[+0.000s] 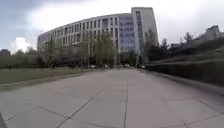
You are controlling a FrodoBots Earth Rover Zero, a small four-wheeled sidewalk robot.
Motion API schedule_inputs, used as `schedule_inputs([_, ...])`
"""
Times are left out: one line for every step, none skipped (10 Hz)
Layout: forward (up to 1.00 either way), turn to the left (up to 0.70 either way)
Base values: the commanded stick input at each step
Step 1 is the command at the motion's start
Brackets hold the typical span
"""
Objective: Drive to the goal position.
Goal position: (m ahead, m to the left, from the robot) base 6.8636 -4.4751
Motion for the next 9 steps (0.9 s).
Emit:
schedule_inputs([1.0, 0.0])
schedule_inputs([1.0, 0.0])
schedule_inputs([1.0, 0.0])
schedule_inputs([1.0, 0.0])
schedule_inputs([1.0, 0.0])
schedule_inputs([1.0, 0.0])
schedule_inputs([1.0, 0.0])
schedule_inputs([1.0, 0.0])
schedule_inputs([1.0, 0.0])
